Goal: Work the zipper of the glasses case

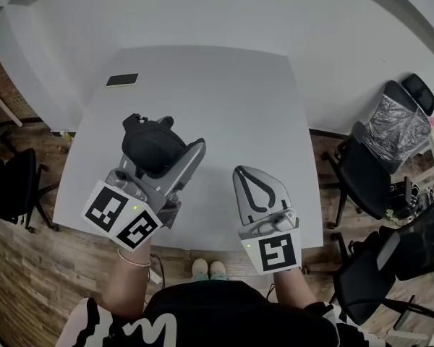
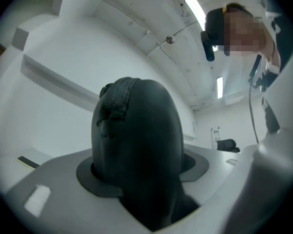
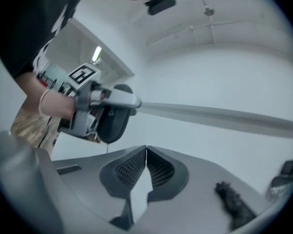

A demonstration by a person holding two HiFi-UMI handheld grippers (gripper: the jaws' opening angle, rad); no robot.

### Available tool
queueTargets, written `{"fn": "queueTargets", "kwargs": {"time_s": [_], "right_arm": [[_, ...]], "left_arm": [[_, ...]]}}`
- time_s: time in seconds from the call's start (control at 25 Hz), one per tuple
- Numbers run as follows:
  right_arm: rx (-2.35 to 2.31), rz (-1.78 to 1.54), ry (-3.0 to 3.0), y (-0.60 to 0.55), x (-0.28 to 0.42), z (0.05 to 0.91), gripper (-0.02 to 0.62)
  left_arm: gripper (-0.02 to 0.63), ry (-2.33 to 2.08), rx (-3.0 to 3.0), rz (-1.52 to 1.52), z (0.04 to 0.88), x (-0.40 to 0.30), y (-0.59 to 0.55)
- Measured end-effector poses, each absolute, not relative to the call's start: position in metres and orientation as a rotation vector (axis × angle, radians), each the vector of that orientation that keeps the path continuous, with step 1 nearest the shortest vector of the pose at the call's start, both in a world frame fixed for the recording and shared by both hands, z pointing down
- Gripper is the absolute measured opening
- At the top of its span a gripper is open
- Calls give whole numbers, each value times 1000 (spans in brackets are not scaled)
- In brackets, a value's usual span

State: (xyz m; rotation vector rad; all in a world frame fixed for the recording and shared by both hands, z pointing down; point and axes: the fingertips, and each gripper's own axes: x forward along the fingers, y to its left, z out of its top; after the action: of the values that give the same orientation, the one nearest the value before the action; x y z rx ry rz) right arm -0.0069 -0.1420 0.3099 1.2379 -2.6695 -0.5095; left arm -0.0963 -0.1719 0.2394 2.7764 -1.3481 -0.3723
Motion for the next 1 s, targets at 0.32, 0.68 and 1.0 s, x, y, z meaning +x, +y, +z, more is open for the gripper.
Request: {"fn": "queueTargets", "kwargs": {"time_s": [0.32, 0.68, 1.0], "right_arm": [[1456, -383, -2795, -166, -2, 261, 6], [1516, -225, -2767, -164, -10, 271, 8], [1488, -339, -2744, -159, -18, 272, 6]], "left_arm": [[305, -1649, 2728, -183, 282, -84, -171], [307, -1788, 2628, -171, 305, -85, -165], [307, -1788, 2635, -210, 297, -81, -159]]}}
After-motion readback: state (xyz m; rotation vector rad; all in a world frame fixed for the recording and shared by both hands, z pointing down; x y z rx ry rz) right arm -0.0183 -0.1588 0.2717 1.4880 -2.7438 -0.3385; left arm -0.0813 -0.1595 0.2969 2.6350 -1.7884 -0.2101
